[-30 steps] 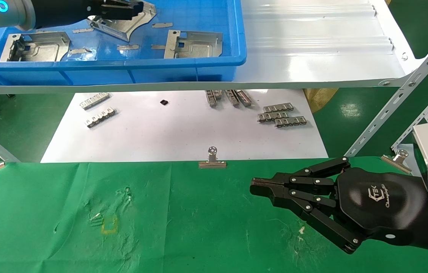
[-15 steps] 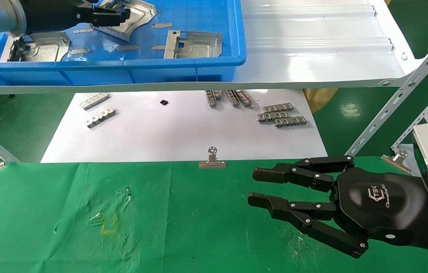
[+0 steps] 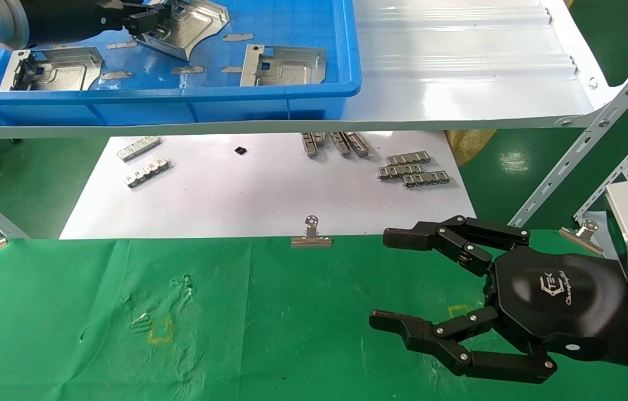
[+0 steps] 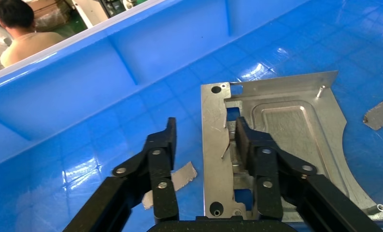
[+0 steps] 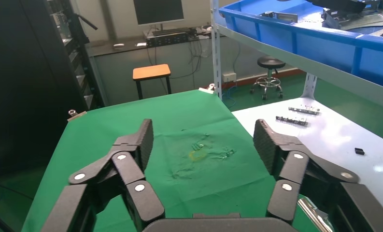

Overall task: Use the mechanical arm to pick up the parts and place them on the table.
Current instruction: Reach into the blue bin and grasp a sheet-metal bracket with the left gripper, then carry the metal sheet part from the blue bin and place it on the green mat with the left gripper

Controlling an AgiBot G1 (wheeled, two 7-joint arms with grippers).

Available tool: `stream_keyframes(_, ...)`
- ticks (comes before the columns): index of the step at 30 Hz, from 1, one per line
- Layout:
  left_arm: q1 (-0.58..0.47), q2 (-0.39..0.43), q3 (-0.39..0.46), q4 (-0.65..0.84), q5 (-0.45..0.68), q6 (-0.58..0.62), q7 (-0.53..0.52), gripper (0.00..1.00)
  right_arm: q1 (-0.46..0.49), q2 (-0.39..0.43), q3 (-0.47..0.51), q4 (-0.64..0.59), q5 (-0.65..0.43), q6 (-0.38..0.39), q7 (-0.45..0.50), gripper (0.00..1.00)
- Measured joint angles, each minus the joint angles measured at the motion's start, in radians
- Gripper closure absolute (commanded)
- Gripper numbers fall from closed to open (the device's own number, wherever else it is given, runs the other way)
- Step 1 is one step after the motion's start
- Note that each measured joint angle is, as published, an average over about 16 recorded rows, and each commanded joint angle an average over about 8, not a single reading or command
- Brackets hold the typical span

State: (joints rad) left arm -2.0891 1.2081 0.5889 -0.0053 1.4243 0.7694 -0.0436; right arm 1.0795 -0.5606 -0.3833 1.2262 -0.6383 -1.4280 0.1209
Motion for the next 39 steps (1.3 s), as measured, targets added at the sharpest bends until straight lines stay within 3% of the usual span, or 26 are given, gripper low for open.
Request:
stream_keyframes(9, -0.004, -0.010, -0.009, 0.002, -0.013, 0.015, -0.006, 1.00, 0.000, 0.000, 0.000, 0.000, 0.000, 0.000, 0.000, 0.00)
stream_keyframes(16, -0.017, -0.042, -0.034, -0.019, -0.050, 0.110, -0.001, 1.00, 0.000, 0.000, 0.000, 0.000, 0.000, 0.000, 0.000, 0.00)
stream_keyframes(31, -0.009, -0.180, -0.068, -0.150, -0.143, 0.684, 0.126, 1.00, 0.000, 0.000, 0.000, 0.000, 0.000, 0.000, 0.000, 0.00)
stream_keyframes(39, 0.103, -0.304, -0.014, -0.399, -0.271, 0.835, 0.192, 1.00, 0.000, 0.000, 0.000, 0.000, 0.000, 0.000, 0.000, 0.00)
